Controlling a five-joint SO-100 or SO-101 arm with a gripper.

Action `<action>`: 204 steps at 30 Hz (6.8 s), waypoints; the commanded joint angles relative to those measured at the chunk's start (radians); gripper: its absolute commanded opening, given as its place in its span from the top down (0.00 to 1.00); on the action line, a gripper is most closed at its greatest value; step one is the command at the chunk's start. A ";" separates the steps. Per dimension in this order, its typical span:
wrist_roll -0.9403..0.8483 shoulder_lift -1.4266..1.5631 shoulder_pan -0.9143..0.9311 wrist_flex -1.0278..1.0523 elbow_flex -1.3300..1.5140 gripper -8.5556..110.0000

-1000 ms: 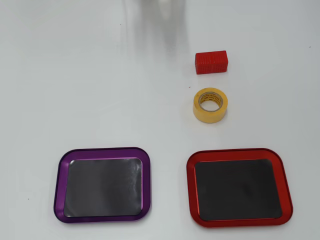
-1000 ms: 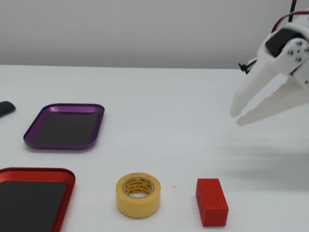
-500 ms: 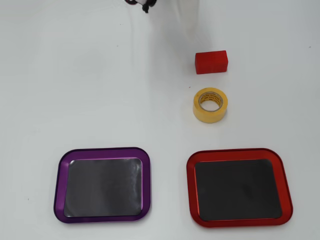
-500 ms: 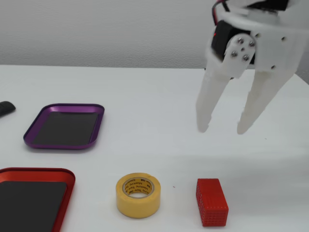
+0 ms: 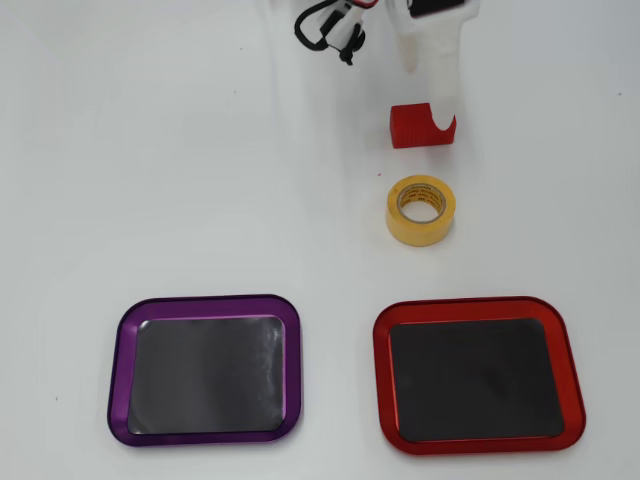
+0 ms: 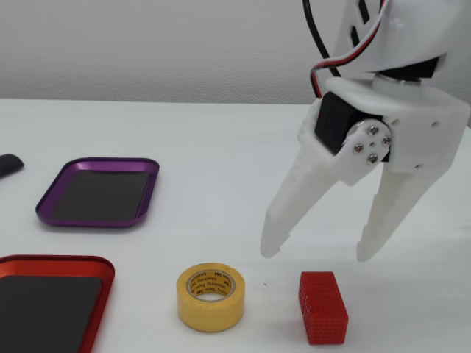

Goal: Grasp a red block and put it in the left red dish.

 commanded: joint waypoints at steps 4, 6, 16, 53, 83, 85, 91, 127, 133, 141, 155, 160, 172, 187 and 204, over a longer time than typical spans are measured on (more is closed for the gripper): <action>0.006 0.009 -0.006 -0.112 0.144 0.68; 0.009 0.005 -0.006 -0.140 0.176 0.68; 0.048 0.002 -0.006 -0.267 0.256 0.68; -0.028 0.067 -0.083 -0.296 0.143 0.93; -0.410 -0.396 -0.026 -0.986 -0.245 0.93; -0.410 -0.474 -0.025 -0.985 -0.311 0.93; -0.414 -0.643 0.005 -0.976 -0.488 0.93; -0.408 -0.291 0.046 -0.192 -0.683 0.77; -0.408 -0.071 0.043 0.063 -0.667 0.77; -0.353 0.301 0.107 0.199 -0.407 0.77; -0.348 1.134 0.225 -0.061 0.483 0.77; -0.350 1.422 0.227 -0.175 0.782 0.78; -0.344 1.537 0.212 -0.098 1.054 0.78; 0.057 1.537 0.215 -0.035 1.100 0.78; 0.055 1.537 0.225 0.055 1.098 0.93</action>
